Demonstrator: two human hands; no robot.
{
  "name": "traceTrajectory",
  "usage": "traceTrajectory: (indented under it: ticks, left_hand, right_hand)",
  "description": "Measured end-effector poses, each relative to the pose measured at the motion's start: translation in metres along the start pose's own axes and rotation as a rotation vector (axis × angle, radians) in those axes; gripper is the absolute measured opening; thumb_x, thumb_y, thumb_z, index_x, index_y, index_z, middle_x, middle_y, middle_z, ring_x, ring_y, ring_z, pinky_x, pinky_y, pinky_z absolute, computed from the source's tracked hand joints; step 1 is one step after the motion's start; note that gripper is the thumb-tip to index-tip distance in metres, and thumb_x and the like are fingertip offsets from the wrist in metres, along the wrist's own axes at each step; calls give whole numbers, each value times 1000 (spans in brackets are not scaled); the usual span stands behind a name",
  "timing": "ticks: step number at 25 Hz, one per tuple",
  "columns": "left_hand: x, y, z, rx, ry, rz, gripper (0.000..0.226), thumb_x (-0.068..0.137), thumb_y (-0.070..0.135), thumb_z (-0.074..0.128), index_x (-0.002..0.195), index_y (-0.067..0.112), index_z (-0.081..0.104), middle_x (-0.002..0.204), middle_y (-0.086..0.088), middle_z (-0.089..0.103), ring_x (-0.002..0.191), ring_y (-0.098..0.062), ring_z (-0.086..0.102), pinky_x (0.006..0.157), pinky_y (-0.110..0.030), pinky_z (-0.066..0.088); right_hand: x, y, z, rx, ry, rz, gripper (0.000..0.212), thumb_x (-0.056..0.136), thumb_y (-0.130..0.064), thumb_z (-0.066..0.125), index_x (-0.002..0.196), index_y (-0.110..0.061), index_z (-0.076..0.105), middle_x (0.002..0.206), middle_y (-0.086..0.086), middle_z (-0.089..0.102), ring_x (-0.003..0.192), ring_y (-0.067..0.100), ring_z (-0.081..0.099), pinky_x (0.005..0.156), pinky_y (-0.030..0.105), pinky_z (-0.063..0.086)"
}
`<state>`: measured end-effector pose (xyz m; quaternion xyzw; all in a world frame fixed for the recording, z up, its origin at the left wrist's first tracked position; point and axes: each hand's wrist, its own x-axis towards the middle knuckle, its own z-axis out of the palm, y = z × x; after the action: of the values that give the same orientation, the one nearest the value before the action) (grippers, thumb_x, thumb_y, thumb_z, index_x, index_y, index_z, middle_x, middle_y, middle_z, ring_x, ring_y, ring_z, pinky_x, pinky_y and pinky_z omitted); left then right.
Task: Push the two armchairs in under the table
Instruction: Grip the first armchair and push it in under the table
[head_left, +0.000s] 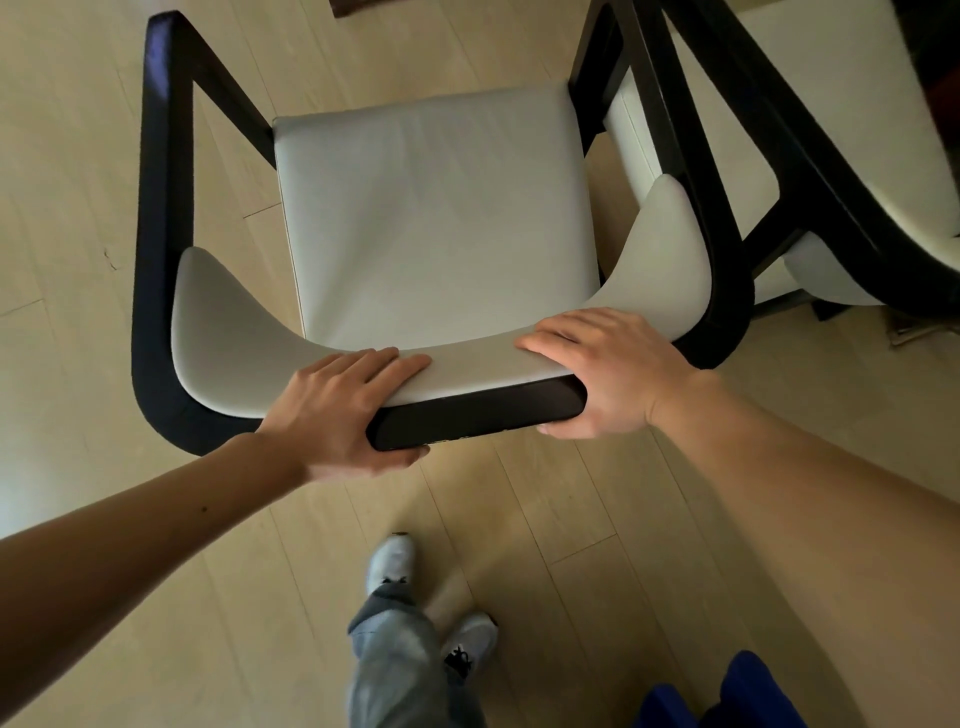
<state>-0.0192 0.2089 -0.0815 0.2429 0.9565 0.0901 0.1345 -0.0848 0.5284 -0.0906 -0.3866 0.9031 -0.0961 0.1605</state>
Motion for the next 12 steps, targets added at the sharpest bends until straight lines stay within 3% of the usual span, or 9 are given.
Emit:
traceTrajectory:
  ticks: [12]
  left_hand:
    - [30, 5, -2, -17, 9, -26, 89, 74, 79, 49, 145, 27, 38, 133, -6, 58, 118, -28, 57, 94, -43, 47]
  right_hand:
    - [9, 33, -14, -44, 6, -41, 84, 69, -78, 55, 135, -26, 49, 130, -1, 60, 115, 25, 58, 97, 43, 46]
